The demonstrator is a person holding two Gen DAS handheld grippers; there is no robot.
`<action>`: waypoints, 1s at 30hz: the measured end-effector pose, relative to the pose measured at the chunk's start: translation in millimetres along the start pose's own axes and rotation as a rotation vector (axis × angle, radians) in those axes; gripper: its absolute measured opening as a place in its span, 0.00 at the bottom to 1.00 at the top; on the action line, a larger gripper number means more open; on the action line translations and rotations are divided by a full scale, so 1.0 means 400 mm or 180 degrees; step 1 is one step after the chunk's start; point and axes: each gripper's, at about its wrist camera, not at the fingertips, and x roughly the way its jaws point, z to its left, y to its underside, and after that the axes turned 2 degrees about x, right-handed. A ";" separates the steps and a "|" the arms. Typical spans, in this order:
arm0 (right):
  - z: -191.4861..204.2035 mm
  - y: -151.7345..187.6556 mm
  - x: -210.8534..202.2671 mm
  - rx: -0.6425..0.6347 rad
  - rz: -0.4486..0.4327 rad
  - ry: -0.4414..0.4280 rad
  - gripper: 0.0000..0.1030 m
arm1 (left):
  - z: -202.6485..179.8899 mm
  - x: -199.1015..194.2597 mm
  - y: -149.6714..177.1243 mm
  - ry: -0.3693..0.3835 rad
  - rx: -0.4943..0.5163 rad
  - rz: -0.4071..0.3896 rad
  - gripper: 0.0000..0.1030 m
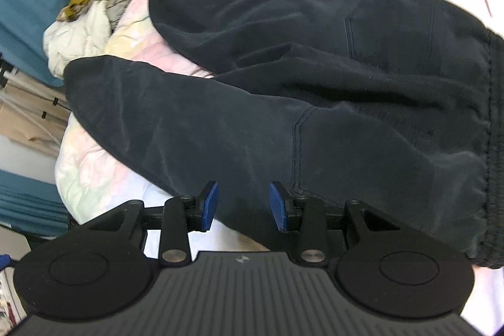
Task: Fold clothes
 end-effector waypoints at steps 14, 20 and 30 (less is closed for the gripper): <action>-0.045 0.008 0.089 0.0623 -0.0028 0.0140 0.44 | 0.050 0.232 -0.309 -0.0016 -0.0979 0.0268 0.77; -0.045 0.019 0.113 0.0996 -0.0098 0.0402 0.44 | 0.096 0.399 -0.469 0.0082 -0.1110 0.0321 0.78; 0.049 0.075 0.091 0.2047 -0.0350 0.1083 0.44 | 0.168 0.792 -0.792 0.0260 -0.0854 0.0478 0.79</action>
